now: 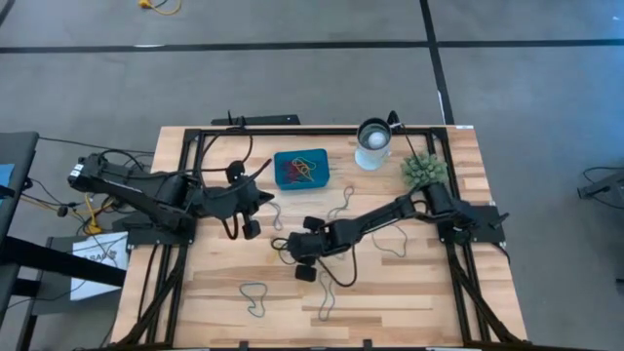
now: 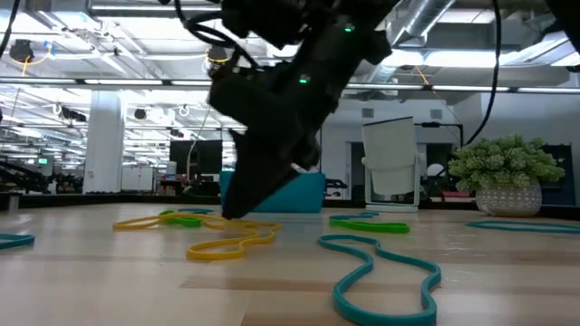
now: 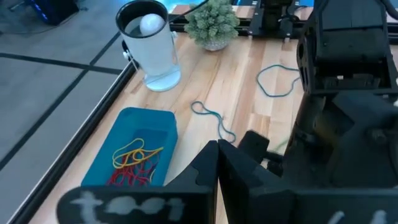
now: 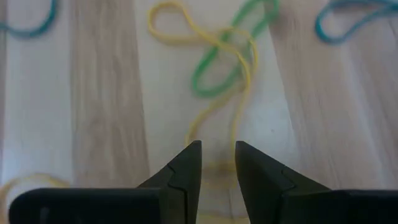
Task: Pick and place items into bin
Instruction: Put the yellow rubber band into the blue bin
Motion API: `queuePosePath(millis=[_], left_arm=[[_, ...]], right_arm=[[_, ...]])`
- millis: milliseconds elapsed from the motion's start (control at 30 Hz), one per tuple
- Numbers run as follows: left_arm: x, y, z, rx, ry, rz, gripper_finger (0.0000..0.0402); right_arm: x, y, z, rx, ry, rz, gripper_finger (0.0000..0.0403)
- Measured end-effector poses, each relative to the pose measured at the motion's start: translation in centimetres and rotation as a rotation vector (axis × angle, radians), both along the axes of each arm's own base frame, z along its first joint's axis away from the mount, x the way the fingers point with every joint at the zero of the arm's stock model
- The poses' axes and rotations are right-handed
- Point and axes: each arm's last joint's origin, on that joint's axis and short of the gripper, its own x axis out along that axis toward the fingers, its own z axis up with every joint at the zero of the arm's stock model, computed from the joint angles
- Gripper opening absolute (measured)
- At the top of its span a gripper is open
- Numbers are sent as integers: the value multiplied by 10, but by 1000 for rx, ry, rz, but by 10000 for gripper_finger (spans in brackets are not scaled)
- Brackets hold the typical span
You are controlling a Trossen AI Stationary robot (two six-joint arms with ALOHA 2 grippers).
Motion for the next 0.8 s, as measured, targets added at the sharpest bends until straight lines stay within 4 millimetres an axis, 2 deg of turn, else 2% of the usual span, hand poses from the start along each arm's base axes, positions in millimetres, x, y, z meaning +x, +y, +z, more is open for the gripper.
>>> queuePosePath(millis=[267, 500, 633, 800], left_arm=[[-1, 0, -1, 9, 13, -6, 0], [-1, 0, -2, 15, 25, -4, 0], [-1, 0, -2, 15, 26, -3, 0], [-2, 1, -2, 18, 34, -2, 0]], right_arm=[[5, -13, -6, -10, 45, -30, 85], [6, -20, -11, -25, 75, -17, 9], [7, -24, -12, 2, 79, 13, 5], [1, -25, 7, 1, 68, 32, 1]])
